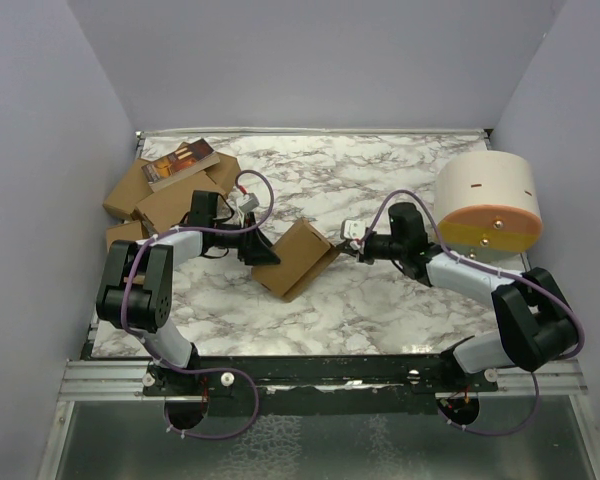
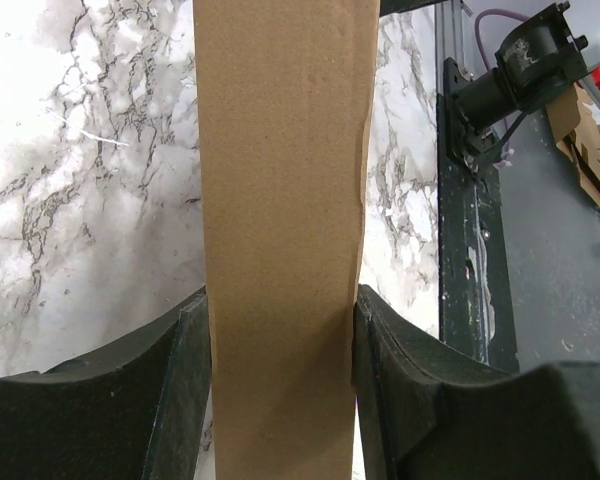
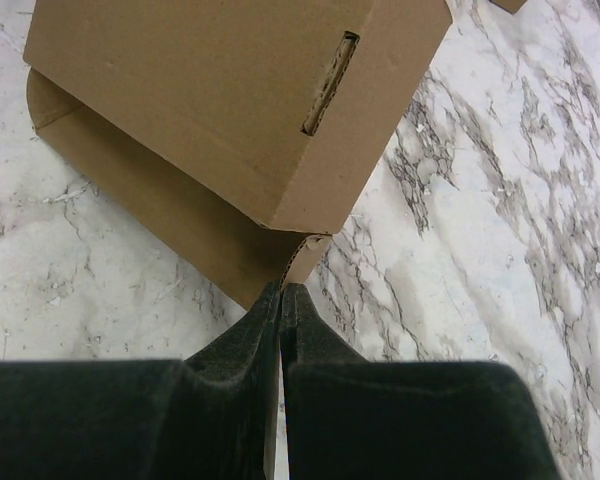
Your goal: Fold the paper box
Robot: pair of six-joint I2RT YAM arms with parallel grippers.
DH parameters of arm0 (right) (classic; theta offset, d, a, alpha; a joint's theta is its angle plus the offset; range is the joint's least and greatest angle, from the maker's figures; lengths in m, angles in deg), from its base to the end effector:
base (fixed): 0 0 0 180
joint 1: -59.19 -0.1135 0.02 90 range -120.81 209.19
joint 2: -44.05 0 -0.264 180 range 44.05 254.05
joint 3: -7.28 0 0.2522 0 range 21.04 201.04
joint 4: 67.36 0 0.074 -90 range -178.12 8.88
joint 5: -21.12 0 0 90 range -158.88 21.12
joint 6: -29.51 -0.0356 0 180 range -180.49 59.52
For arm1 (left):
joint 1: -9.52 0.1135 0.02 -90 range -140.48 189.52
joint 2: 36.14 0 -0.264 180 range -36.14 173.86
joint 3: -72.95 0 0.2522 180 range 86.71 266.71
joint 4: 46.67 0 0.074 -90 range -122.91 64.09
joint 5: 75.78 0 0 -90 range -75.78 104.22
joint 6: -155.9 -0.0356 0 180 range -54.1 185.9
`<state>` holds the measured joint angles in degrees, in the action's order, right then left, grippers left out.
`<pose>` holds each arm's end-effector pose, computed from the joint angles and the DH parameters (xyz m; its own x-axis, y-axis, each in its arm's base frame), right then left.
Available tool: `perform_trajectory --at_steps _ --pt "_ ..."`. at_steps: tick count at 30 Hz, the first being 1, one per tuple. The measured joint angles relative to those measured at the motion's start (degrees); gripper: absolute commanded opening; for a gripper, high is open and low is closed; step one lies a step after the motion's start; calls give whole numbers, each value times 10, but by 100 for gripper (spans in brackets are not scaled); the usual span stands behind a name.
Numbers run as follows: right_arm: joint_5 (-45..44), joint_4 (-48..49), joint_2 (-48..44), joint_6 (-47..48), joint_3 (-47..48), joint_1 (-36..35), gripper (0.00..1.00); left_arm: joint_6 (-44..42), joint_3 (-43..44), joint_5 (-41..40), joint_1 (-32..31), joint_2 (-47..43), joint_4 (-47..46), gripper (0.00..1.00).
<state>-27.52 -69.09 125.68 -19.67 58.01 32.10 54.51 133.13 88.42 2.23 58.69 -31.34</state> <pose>0.2411 0.1497 0.1909 0.1840 -0.4570 -0.8702 -0.9474 0.1534 -0.2809 0.2967 -0.0725 0.1691 -0.6166 0.1331 -0.7759 0.7856 0.1686 -0.5954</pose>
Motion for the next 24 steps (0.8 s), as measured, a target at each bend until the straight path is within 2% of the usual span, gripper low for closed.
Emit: perform_trajectory --at_steps 24 --pt "-26 0 2 20 -5 -25 1 30 0 12 9 18 4 8"
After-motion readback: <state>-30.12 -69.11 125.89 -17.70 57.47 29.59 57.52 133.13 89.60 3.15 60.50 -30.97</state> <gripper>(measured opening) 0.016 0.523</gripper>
